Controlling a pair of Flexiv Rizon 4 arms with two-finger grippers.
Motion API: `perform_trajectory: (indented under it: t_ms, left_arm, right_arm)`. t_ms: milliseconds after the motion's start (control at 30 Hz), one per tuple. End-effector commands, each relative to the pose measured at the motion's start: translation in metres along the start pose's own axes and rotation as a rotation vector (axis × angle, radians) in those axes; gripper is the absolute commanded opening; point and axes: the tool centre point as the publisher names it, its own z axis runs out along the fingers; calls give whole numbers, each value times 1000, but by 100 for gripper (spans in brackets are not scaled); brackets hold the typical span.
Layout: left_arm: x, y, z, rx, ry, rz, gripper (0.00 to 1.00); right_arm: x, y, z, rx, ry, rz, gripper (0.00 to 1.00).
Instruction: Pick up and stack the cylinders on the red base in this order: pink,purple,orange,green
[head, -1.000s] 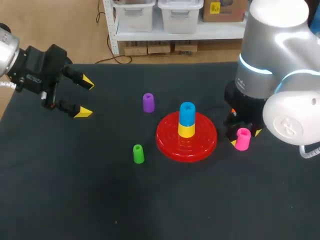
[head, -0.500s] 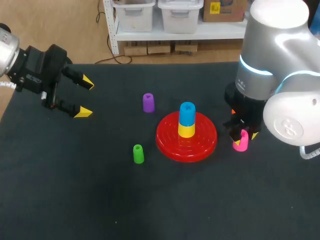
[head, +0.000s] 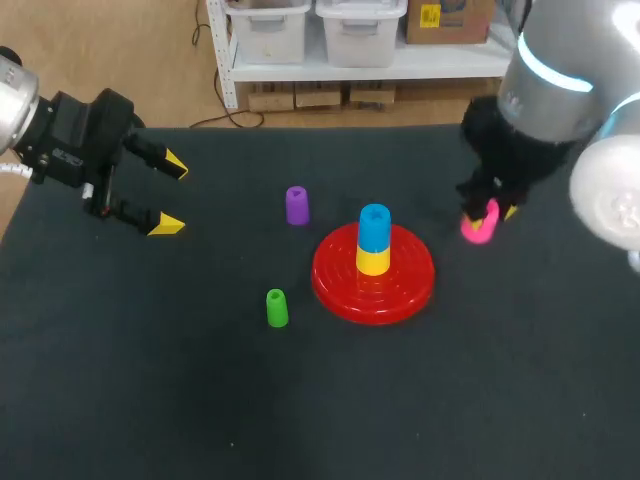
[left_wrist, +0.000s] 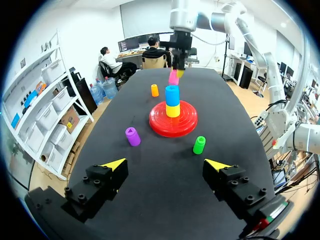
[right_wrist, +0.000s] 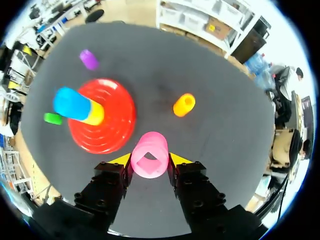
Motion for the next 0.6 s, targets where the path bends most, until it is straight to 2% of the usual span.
perform_trajectory:
  t_ms: [33,167,400,600]
  left_arm:
    - [1,0,0,-2,-4,2,100]
    - [1,0,0,-2,-4,2,100]
    - [1,0,0,-2,-4,2,100]
    - [1,0,0,-2,-4,2,100]
  right_arm:
    - [-8,8,-37,-36,-19,-43,0]
    - [-22,25,-48,-54,-33,-100,0]
    - [-41,49,-56,-96,-11,-207,0]
    - [-55,69,-48,-107,68,-294,0]
